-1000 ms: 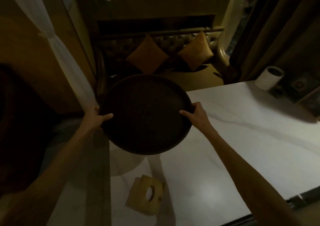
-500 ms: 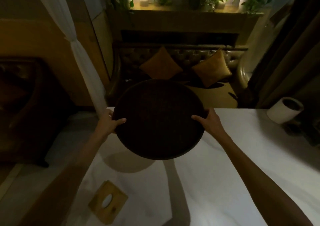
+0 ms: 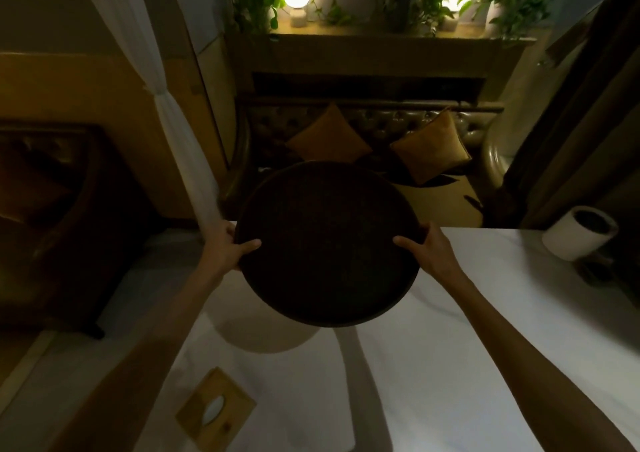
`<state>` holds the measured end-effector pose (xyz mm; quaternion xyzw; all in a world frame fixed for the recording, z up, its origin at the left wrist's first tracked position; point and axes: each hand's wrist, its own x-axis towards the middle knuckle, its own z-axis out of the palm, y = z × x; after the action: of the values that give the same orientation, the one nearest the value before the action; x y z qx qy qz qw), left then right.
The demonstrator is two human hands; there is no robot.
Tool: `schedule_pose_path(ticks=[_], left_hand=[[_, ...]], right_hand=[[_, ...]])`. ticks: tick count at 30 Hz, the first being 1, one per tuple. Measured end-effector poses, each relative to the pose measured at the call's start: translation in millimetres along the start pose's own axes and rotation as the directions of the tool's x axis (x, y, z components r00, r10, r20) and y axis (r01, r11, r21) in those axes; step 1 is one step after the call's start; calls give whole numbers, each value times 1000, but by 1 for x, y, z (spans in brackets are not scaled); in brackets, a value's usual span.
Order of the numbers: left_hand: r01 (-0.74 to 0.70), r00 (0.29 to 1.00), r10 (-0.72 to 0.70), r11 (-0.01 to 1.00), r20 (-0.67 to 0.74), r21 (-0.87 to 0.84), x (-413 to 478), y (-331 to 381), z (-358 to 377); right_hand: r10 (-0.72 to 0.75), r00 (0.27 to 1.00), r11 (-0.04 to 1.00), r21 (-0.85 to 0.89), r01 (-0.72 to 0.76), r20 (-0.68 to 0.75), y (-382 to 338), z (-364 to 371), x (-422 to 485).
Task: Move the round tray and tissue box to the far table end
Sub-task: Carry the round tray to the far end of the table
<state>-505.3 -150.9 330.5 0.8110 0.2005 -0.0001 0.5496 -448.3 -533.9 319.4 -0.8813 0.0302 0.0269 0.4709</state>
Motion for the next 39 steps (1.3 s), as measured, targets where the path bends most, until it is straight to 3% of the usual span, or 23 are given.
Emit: schedule_pose_path(ticks=[9, 20, 27, 34, 39], left_hand=[[-60, 995, 57, 998, 82, 29, 21, 16, 11], [-113, 970, 99, 992, 222, 51, 9, 44, 105], [-88, 966, 58, 990, 253, 108, -17, 76, 213], [-75, 980, 39, 981, 194, 181, -53, 96, 355], [-70, 976, 13, 965, 219, 255, -66, 119, 440]], right_hand=[[57, 989, 997, -48, -64, -136, 0, -11, -31], [167, 948, 976, -95, -198, -271, 61, -79, -68], [243, 926, 964, -36, -264, -288, 148, -150, -74], [224, 950, 971, -34, -237, -219, 246, -267, -39], [296, 923, 952, -2, -306, -244, 308, -340, -30]])
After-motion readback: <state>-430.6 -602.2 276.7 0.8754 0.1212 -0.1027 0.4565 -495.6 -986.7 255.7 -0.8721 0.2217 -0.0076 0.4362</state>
